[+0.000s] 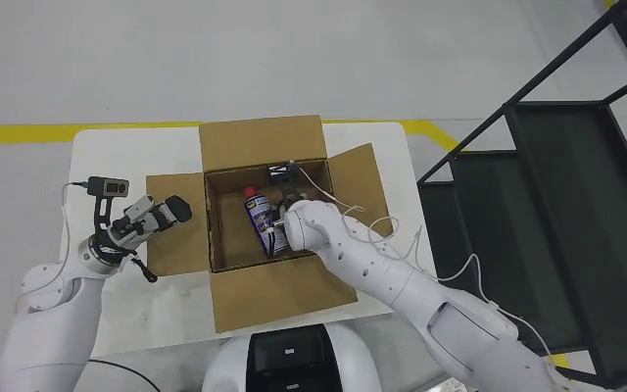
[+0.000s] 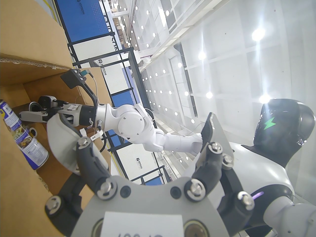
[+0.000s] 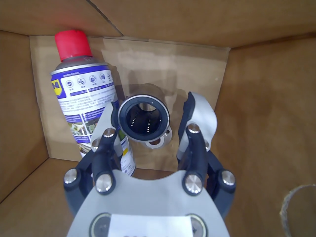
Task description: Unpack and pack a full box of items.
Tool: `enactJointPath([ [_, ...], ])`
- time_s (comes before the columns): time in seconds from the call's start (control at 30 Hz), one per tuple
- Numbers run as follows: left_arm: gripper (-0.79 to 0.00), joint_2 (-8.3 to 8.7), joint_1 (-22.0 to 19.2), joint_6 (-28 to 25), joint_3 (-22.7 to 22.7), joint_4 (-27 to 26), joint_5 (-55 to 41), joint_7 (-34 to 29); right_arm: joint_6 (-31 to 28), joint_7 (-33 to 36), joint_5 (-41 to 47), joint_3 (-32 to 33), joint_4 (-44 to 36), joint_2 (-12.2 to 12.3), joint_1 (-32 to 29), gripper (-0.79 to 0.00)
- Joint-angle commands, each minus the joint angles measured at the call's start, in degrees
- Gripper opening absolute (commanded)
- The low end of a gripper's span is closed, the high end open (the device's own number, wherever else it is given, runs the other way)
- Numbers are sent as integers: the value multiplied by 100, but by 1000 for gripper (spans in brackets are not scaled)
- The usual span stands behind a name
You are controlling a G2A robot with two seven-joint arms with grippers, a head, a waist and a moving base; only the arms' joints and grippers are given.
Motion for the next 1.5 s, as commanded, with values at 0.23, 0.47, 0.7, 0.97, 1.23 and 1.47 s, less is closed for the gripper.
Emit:
enactJointPath([
  [0.23, 0, 0, 0, 0, 0, 0, 0, 0, -101, 1, 65, 13, 370, -160, 120, -237],
  [0.47, 0, 0, 0, 0, 0, 0, 0, 0, -61, -16, -30, -13, 439, -265, 145, -785],
  [0.7, 0, 0, 0, 0, 0, 0, 0, 0, 111, 62, -422, 36, -24, -244, -79, -785],
  [0.97, 0, 0, 0, 0, 0, 0, 0, 0, -217, 352, -957, 329, -1248, -48, -600, -785],
  [1.23, 0, 0, 0, 0, 0, 0, 0, 0, -1293, 821, -1243, 1231, -2893, 329, -1504, -785],
  [1.47, 0, 0, 0, 0, 0, 0, 0, 0, -1762, 1091, -1627, 2044, -4213, 579, -2373, -785],
])
